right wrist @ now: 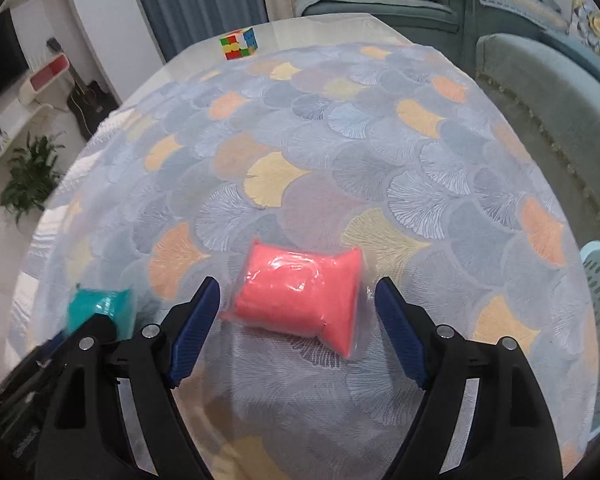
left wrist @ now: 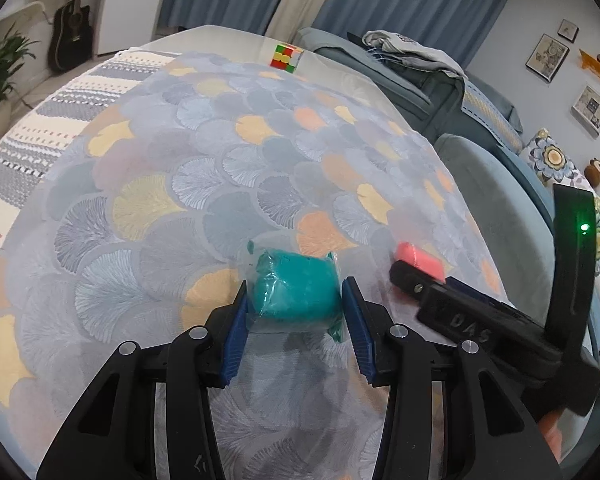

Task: Collect trash
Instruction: 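Grasp the teal clay pack with the left gripper while the right grasps the pink clay pack, then carry both clay packs over the light-blue basket and open both grippers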

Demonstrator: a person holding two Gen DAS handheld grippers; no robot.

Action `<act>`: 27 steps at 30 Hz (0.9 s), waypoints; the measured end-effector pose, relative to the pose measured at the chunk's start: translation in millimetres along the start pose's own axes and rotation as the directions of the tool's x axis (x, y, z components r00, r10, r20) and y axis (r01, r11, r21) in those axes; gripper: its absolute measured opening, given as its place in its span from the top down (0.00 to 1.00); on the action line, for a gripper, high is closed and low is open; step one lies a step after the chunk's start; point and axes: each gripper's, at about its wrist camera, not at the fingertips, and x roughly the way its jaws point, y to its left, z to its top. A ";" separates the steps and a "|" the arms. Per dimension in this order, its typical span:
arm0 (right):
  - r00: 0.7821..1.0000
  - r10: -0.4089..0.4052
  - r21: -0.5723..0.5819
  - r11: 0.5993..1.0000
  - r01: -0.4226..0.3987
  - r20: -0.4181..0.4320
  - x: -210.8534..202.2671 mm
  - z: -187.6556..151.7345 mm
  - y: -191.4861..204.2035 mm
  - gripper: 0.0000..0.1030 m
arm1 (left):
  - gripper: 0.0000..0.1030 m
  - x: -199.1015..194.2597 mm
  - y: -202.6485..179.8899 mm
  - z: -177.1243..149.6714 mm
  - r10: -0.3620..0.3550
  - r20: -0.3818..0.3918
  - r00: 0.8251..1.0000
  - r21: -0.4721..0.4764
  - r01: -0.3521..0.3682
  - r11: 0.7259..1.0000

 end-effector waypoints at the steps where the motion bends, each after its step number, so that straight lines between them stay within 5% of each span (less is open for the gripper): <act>1: 1.000 0.000 -0.005 1.000 0.000 0.005 -0.9 -0.2 0.4 0.38 | 0.58 -0.3 -1.6 -0.1 -0.001 0.001 1.000 0.006 0.001 1.000; 4: 1.000 -0.005 -0.006 1.000 0.005 0.023 -5.2 -0.3 -1.0 0.48 | 0.58 -2.2 -5.9 -0.7 -0.001 0.008 1.000 0.025 0.001 1.000; 15: 0.973 -0.051 0.064 0.997 0.037 0.227 -99.9 -5.5 -68.2 0.51 | 0.59 -43.0 -76.4 5.9 -0.095 0.097 0.991 0.171 0.077 0.982; 22: 0.945 -0.132 0.136 0.986 0.094 0.299 -161.7 -11.5 -146.2 0.51 | 0.59 -67.3 -158.8 7.6 -0.167 0.134 0.977 0.331 0.115 0.937; 27: 0.928 -0.214 0.225 0.963 0.148 0.306 -185.9 -25.0 -202.1 0.51 | 0.59 -66.6 -232.9 -7.4 -0.226 0.106 0.968 0.464 0.153 0.873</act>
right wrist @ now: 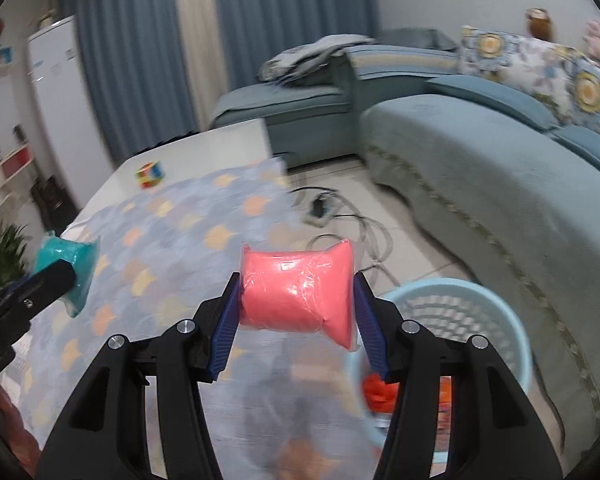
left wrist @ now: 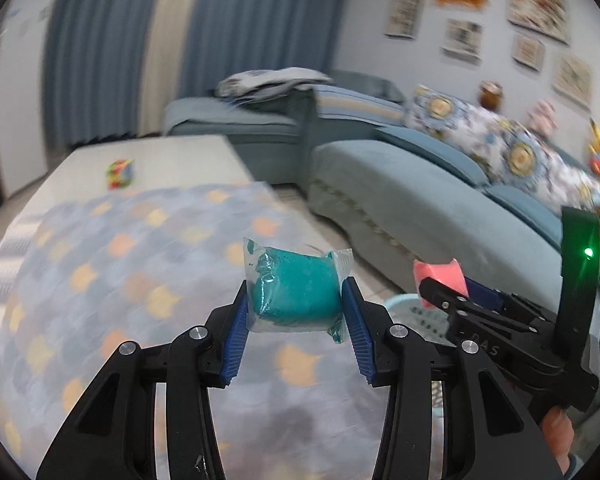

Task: Collect trash
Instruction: 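Carry both clay packs over the light-blue basket and open both grippers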

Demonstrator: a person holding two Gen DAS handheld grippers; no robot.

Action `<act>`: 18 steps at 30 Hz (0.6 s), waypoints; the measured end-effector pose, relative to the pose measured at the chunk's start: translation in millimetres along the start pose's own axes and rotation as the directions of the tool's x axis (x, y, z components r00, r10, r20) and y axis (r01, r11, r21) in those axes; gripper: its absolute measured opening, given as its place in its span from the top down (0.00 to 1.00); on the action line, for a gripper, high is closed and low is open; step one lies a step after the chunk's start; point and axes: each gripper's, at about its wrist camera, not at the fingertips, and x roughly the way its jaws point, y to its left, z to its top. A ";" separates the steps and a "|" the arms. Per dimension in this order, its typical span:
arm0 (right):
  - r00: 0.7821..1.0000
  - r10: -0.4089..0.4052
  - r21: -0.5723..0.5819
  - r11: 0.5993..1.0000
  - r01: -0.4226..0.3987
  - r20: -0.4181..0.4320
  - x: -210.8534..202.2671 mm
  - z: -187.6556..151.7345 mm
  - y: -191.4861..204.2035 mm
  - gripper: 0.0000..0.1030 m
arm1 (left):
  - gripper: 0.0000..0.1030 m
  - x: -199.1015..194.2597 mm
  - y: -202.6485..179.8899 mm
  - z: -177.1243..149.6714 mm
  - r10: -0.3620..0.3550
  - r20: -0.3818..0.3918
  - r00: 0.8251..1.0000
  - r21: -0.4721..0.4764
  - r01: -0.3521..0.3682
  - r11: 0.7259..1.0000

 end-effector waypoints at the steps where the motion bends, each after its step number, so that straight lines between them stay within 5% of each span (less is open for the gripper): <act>1: 1.000 -0.014 0.015 1.000 0.014 -0.003 -0.9 0.1 -10.8 0.51 | 0.59 3.9 -12.4 1.7 -0.009 -0.002 1.000 0.025 0.009 1.000; 6: 0.993 -0.109 0.085 0.990 0.112 -0.045 0.9 -9.7 -69.7 0.51 | 0.59 32.9 -59.6 -0.5 -0.063 -0.047 0.997 0.116 0.068 0.991; 12: 0.977 -0.159 0.178 0.967 0.183 -0.140 21.9 -34.4 -117.3 0.49 | 0.58 77.1 -90.4 -17.8 -0.171 -0.164 0.972 0.117 0.191 0.975; 18: 0.972 -0.164 0.218 0.955 0.199 -0.171 32.4 -52.4 -135.8 0.46 | 0.41 103.7 -99.7 -37.9 -0.221 -0.219 0.950 0.066 0.240 0.969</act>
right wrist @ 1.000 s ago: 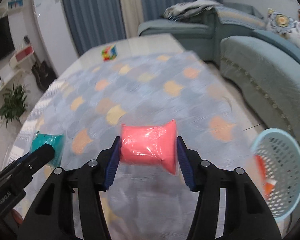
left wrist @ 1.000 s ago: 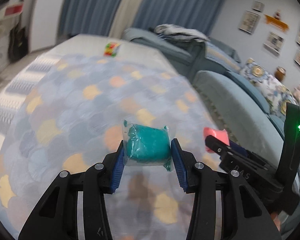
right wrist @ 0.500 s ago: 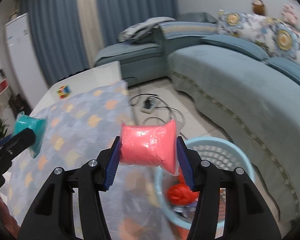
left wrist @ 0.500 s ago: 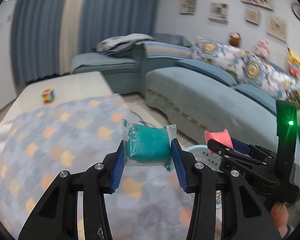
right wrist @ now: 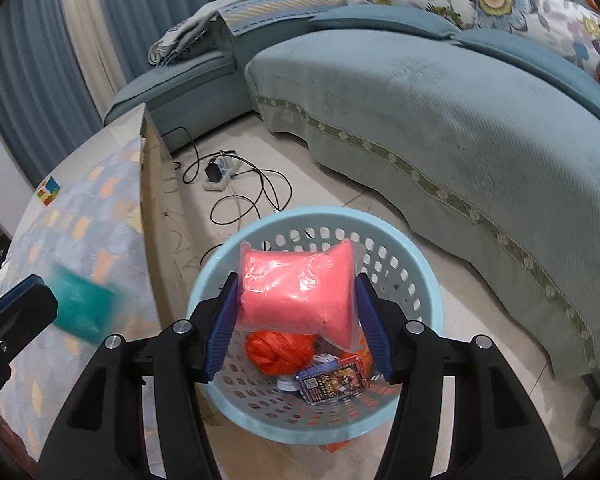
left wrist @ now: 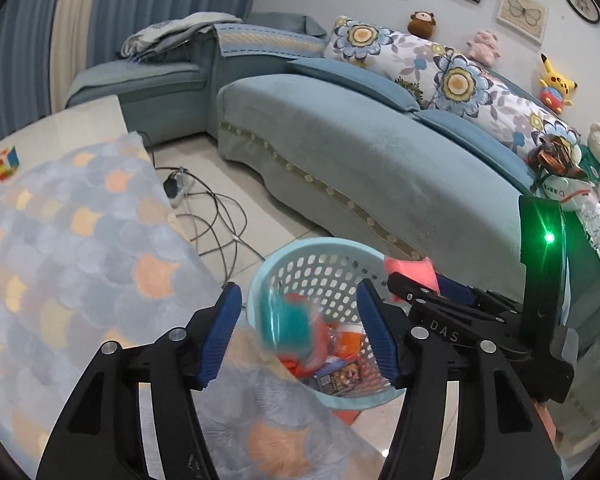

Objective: Collect trash

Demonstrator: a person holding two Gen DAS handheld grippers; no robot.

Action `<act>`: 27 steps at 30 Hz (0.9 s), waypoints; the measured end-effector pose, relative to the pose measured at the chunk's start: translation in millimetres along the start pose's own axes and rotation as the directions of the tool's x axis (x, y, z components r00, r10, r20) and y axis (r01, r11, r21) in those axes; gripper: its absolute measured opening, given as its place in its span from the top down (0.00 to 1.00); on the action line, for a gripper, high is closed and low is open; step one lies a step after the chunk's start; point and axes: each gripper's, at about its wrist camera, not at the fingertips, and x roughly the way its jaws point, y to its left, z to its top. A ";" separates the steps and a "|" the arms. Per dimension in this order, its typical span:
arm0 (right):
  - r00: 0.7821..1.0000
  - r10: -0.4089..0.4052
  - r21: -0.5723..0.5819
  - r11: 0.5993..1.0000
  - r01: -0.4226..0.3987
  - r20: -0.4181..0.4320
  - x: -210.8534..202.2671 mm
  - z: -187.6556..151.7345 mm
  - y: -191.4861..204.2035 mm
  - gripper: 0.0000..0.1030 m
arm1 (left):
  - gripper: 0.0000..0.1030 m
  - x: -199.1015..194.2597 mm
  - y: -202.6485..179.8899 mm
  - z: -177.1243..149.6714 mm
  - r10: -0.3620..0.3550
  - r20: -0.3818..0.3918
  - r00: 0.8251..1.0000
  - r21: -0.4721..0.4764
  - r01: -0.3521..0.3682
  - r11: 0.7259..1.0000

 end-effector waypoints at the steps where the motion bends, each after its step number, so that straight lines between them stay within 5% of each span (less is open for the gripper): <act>1: 1.000 0.000 0.005 1.000 0.000 -0.001 -0.1 -0.8 -0.8 0.44 | 0.38 2.0 2.7 -2.0 -0.003 -0.002 1.000 -0.008 0.003 1.000; 16: 0.999 0.032 0.031 0.999 -0.033 0.022 -30.3 -13.1 5.7 0.38 | 0.34 -57.2 38.4 -13.8 0.026 0.063 0.998 -0.093 -0.021 0.995; 24: 0.984 0.059 -0.018 0.998 -0.057 0.165 -113.4 -37.8 69.1 0.33 | 0.32 -135.9 58.2 -39.5 0.088 0.162 0.983 -0.156 -0.062 0.986; 27: 0.966 -0.005 -0.031 0.999 0.013 0.258 -142.0 -55.0 91.3 0.33 | 0.32 -154.8 64.0 -49.0 0.118 0.190 0.975 -0.186 -0.083 0.979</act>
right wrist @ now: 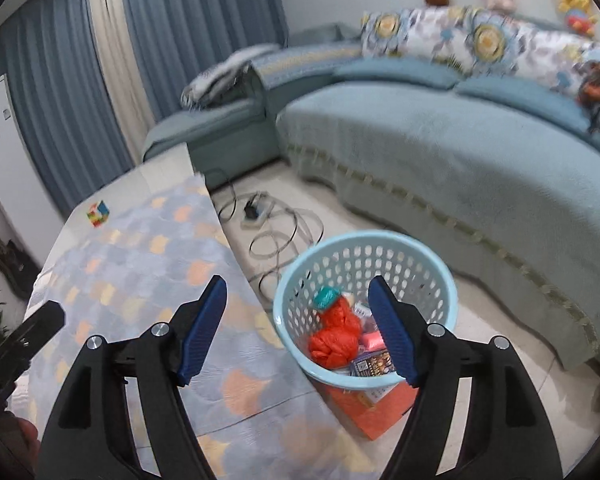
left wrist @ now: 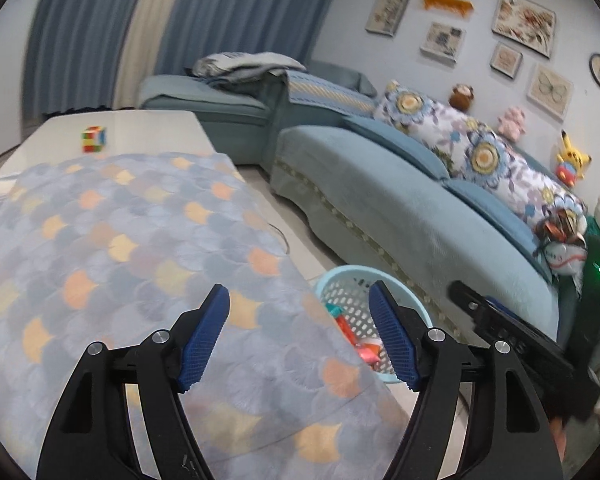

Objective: Collect trash

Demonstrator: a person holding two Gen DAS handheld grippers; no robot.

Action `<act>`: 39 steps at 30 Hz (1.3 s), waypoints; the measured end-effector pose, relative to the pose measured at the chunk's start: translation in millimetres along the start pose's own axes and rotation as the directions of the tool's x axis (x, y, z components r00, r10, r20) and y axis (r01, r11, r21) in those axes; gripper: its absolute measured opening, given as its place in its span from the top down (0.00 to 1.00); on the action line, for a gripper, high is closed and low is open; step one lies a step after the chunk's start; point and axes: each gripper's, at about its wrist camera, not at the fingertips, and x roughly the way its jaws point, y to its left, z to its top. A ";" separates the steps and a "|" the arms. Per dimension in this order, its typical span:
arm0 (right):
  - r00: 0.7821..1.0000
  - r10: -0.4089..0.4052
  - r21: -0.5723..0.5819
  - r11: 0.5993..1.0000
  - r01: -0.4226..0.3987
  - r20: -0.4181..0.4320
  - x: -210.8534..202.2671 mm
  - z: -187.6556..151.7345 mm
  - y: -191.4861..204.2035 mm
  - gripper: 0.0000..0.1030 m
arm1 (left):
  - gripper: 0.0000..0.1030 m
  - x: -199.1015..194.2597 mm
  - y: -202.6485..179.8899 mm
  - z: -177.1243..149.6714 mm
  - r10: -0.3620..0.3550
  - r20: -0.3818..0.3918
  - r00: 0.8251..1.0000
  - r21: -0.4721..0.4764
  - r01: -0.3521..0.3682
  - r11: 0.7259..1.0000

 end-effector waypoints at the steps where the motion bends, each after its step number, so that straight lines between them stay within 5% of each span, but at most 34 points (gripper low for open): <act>1: 0.999 -0.025 -0.022 0.999 0.026 0.034 -9.2 -1.9 7.2 0.33 | 0.32 -6.1 1.1 -2.3 0.018 0.018 1.000 0.009 -0.018 1.000; 4: 0.990 -0.067 -0.053 0.996 0.074 0.123 -35.0 -10.3 22.8 0.33 | 0.32 -19.1 1.9 -12.7 0.043 0.064 0.997 0.011 -0.044 0.999; 15: 0.973 -0.101 -0.025 0.994 0.108 0.208 -31.7 -41.4 22.4 0.32 | 0.32 -11.2 13.7 -31.2 0.115 0.101 0.988 0.022 -0.118 0.993; 30: 0.979 -0.075 -0.065 0.994 0.089 0.188 -22.0 -48.8 40.5 0.32 | 0.23 -14.1 33.9 -32.2 0.227 0.108 0.968 0.025 -0.231 0.973; 39: 0.983 -0.060 -0.080 0.994 0.075 0.174 -15.9 -51.1 44.9 0.32 | 0.21 -14.3 39.9 -29.1 0.232 0.109 0.967 0.005 -0.234 0.972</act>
